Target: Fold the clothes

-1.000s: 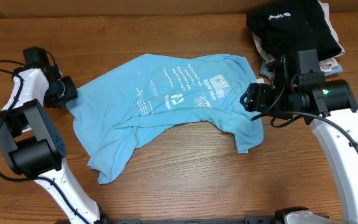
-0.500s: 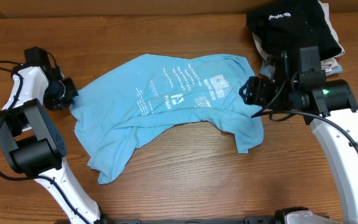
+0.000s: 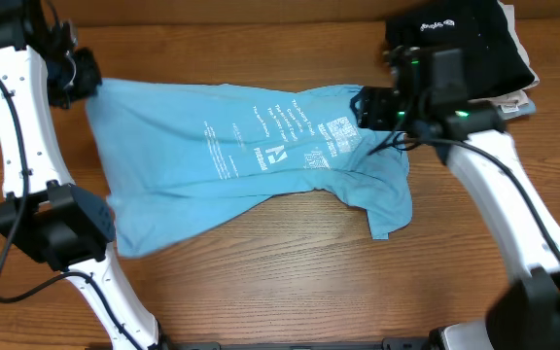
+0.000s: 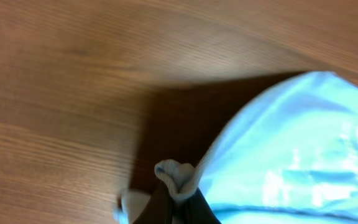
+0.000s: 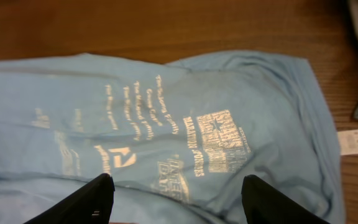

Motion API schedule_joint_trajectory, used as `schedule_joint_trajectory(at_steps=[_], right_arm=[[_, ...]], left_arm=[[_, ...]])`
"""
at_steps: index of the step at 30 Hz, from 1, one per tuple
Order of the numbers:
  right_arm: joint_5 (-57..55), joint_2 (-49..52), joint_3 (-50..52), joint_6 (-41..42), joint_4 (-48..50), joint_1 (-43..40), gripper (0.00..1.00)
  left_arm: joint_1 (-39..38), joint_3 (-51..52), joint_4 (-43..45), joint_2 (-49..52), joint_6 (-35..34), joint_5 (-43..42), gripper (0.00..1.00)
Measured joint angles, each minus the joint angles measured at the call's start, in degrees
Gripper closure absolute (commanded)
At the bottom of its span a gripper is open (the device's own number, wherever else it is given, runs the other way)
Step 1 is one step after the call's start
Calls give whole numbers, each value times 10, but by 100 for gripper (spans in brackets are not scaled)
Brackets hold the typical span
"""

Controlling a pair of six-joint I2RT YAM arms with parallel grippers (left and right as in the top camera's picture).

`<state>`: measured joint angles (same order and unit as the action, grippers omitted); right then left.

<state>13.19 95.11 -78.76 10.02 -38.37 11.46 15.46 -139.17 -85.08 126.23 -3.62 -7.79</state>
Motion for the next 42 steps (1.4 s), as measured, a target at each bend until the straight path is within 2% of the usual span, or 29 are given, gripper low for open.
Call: schedule_joint_trajectory(at_steps=[6,16,30,37,42], right_arm=[[-26,113,0,-9,28,6,30],[-56,213,0,5,-18,6,30],[-67,214,5,68,-232,6,26],[-57,176,83,74,-261,16,30],[-25,139,148,83,-274,63,30]], left_arm=[[-44,-76,-61,-1,9,-5,96],[-65,-78,-93,-1,10,-6,96],[-65,-78,-95,-1,22,-5,96],[-65,-78,-111,-1,26,18,96],[-65,-78,-115,-1,26,39,96]])
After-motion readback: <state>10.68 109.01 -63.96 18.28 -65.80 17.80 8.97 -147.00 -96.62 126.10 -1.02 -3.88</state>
